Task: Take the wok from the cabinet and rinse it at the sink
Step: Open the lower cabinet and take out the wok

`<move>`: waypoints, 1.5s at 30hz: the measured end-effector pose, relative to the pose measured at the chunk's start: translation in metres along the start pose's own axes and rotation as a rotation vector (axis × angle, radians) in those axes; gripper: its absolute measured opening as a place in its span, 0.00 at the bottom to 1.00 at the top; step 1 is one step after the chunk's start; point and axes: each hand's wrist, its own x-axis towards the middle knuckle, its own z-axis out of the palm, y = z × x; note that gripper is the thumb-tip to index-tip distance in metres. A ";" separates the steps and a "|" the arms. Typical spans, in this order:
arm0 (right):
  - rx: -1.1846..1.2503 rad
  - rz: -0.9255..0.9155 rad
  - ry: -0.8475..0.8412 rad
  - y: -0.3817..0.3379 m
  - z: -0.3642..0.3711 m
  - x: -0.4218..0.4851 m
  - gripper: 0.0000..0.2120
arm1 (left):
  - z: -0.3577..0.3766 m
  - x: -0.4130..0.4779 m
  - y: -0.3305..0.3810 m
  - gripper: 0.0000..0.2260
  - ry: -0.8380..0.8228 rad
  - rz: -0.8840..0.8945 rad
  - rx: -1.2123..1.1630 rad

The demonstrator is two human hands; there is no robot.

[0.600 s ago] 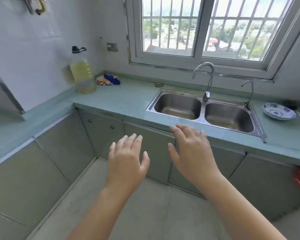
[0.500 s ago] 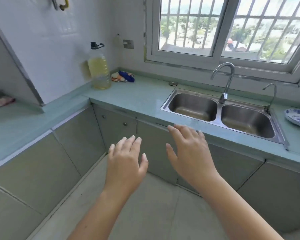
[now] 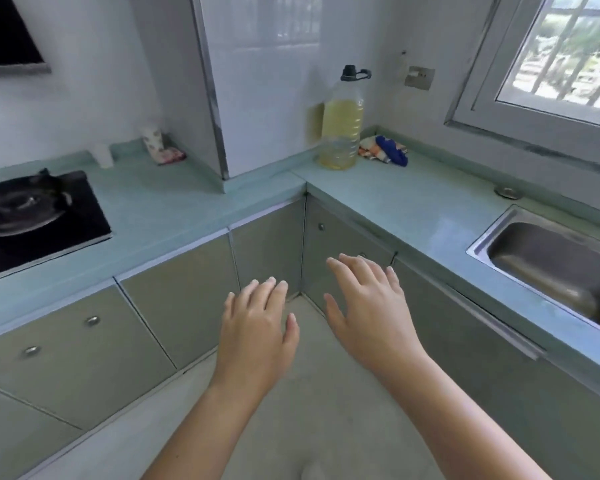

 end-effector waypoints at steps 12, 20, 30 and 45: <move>0.146 -0.215 -0.043 0.009 0.113 0.153 0.20 | 0.027 0.144 -0.049 0.21 0.022 -0.194 0.042; 0.195 -0.301 -0.068 -0.026 0.186 0.213 0.20 | 0.055 0.181 -0.121 0.22 -0.022 -0.318 0.049; 0.211 -0.322 -0.195 -0.088 0.285 0.285 0.20 | 0.103 0.241 -0.232 0.22 -0.017 -0.413 -0.146; 0.194 -0.407 -0.372 -0.082 0.433 0.313 0.20 | 0.211 0.265 -0.286 0.10 0.031 -1.256 -1.321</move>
